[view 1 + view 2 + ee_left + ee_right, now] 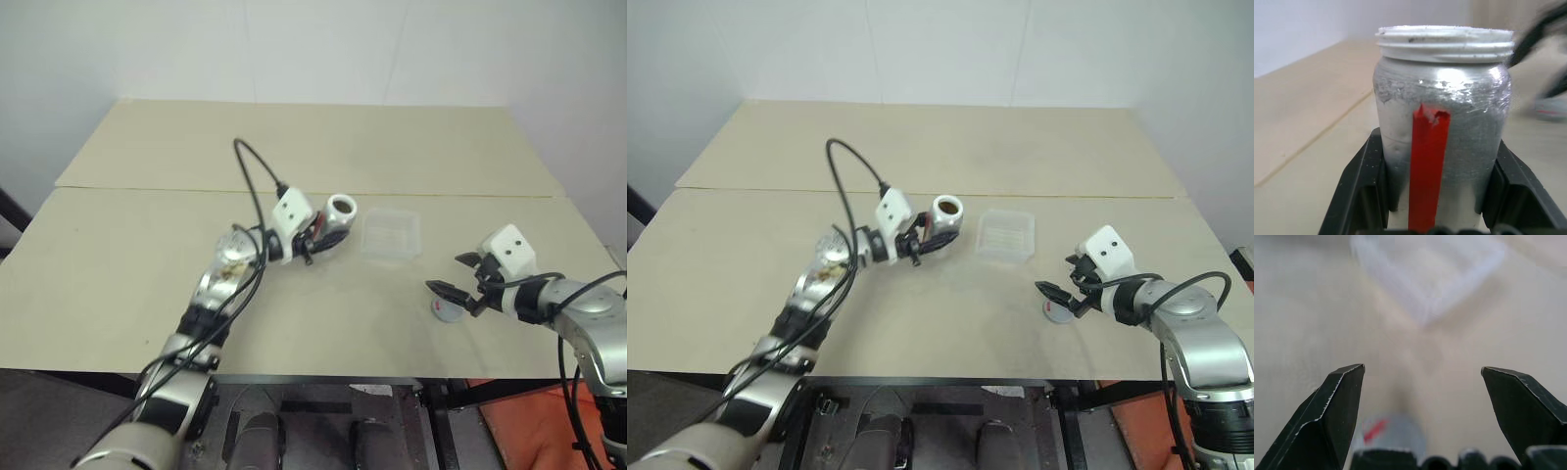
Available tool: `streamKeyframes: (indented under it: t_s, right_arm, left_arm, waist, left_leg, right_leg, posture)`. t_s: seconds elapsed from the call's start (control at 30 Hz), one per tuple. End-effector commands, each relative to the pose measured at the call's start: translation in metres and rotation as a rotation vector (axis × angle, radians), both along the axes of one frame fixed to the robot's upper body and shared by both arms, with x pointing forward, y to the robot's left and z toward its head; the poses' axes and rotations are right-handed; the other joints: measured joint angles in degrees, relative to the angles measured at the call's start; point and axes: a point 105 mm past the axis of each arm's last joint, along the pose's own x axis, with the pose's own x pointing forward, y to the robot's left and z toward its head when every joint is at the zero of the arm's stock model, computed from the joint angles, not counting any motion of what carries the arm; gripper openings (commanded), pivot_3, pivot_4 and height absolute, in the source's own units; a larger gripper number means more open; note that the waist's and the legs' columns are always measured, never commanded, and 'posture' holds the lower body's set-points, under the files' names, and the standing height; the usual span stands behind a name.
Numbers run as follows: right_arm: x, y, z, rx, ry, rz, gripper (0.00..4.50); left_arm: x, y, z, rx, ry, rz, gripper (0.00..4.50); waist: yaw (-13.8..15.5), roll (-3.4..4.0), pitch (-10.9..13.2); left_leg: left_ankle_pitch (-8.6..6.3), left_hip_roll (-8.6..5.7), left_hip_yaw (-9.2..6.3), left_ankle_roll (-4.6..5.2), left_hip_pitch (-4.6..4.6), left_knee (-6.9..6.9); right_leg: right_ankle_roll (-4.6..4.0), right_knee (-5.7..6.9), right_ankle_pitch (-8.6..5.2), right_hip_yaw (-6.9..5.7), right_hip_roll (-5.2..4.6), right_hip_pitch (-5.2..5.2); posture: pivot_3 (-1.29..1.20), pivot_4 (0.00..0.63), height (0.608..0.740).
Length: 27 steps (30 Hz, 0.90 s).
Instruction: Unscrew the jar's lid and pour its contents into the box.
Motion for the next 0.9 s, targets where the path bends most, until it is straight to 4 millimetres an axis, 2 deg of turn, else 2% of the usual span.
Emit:
streamKeyframes:
  t_s: [0.03,0.2,0.33,0.4,0.57,0.7,0.9]
  right_arm:
    - [-0.001,0.004,0.02,0.006,-0.08,-0.008,4.44]
    - [-0.005,0.01,0.027,0.017,-0.12,0.0,4.44]
    - [-0.01,0.014,0.028,0.026,-0.131,-0.001,4.44]
    - [-0.014,0.017,0.03,0.029,-0.142,-0.001,4.44]
    - [-0.026,0.023,0.033,0.045,-0.163,-0.002,4.44]
    - [-0.031,0.026,0.033,0.116,-0.159,-0.018,4.44]
    - [-0.037,0.023,0.034,0.115,-0.162,-0.039,4.44]
  left_arm:
    - [0.023,-0.006,0.002,0.113,-0.059,0.075,1.94]
    - [0.047,-0.023,0.011,0.326,-0.217,0.154,1.94]
    - [0.055,-0.037,0.023,0.531,-0.447,0.199,1.94]
    - [0.057,-0.042,0.029,0.682,-0.635,0.209,1.94]
    - [0.055,-0.054,0.037,0.938,-0.968,0.162,1.94]
    - [0.052,-0.066,0.039,1.044,-1.13,0.117,1.94]
    - [0.043,-0.083,0.036,1.222,-1.466,-0.009,1.94]
  waist:
    - [0.0,0.0,0.0]
    - [0.0,-0.02,0.0]
    - [0.2,-0.03,0.0]
    - [0.2,-0.03,0.0]
    - [0.3,-0.04,0.0]
    - [0.3,-0.05,0.0]
    - [0.4,-0.05,0.0]
  left_leg:
    - [0.0,-0.02,0.0,0.0,-0.1,-0.01]
    - [0.0,-0.04,0.01,0.01,-0.33,-0.02]
    - [0.0,-0.14,0.0,0.01,-0.65,-0.01]
    - [0.01,-0.16,0.0,0.01,-0.76,-0.01]
    - [0.01,-0.17,0.0,0.0,-0.86,-0.01]
    - [0.01,-0.17,0.0,-0.01,-0.86,0.0]
    - [0.01,-0.19,0.0,-0.01,-0.89,0.0]
  right_leg:
    - [0.0,-0.03,0.0,-0.02,-0.01,-0.1]
    - [0.0,-0.05,0.0,-0.02,-0.02,-0.33]
    - [0.03,-0.02,0.01,-0.01,-0.08,-0.64]
    - [0.04,0.0,0.01,-0.01,-0.09,-0.74]
    - [0.04,0.0,0.02,-0.01,-0.09,-0.84]
    - [0.05,0.02,0.01,-0.02,-0.09,-0.84]
    - [0.07,0.01,0.0,-0.01,-0.1,-0.87]
  posture:
    - [0.0,0.15,0.74]
    - [0.0,0.15,0.74]
    - [0.0,0.15,0.74]
    - [0.0,0.15,0.74]
    - [0.0,0.15,0.74]
    - [0.0,0.15,0.74]
    - [0.0,0.15,0.74]
